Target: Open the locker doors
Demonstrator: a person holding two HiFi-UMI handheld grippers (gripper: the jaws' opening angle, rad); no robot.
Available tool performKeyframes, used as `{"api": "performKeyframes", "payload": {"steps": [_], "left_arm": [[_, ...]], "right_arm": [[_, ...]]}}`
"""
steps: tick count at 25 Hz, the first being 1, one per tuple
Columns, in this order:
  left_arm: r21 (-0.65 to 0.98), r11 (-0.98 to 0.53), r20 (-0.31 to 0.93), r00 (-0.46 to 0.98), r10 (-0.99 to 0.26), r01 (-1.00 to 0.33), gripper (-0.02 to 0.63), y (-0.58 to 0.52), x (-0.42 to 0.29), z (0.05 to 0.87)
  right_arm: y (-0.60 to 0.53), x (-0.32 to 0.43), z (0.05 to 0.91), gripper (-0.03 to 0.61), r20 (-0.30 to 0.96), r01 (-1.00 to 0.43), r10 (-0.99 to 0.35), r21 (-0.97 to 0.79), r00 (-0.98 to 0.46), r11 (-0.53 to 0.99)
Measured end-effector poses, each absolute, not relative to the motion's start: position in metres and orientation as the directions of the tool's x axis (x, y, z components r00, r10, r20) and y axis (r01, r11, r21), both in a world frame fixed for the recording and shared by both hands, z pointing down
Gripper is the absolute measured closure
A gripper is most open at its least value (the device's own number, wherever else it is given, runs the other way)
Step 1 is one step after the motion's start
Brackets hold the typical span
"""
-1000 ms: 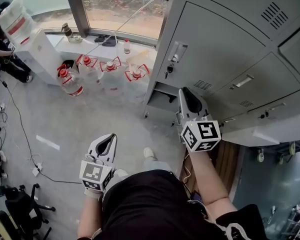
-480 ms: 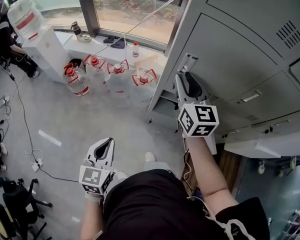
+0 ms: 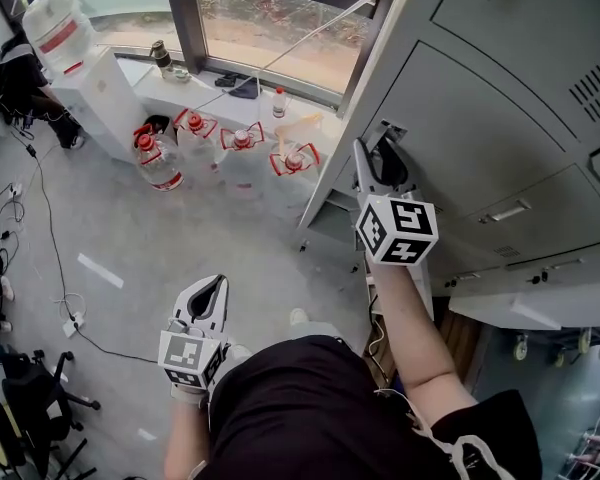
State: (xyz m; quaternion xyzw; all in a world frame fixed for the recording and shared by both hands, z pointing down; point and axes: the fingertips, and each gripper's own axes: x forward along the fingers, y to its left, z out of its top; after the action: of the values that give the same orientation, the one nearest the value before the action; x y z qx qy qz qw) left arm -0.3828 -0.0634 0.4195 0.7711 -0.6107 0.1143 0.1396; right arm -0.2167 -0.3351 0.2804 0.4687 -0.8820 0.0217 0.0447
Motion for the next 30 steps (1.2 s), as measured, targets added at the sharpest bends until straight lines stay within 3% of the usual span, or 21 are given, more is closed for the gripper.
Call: {"api": "performKeyframes", "payload": {"steps": [24,30], "left_arm": [[0.105,-0.241,0.339,0.262,-0.904,-0.965,0.595,-0.039,-0.404,0.425],[0.11,-0.278,0.327,0.299,-0.897,-0.954,0.595,-0.025,-0.408,0.425]], "right_arm": [[-0.306,-0.218,0.28,0.42,0.108,-0.879,-0.874,-0.013,-0.475,0.476],[-0.282,-0.209,0.282,0.452,0.116,-0.9,-0.894,-0.009,-0.433,0.435]]}}
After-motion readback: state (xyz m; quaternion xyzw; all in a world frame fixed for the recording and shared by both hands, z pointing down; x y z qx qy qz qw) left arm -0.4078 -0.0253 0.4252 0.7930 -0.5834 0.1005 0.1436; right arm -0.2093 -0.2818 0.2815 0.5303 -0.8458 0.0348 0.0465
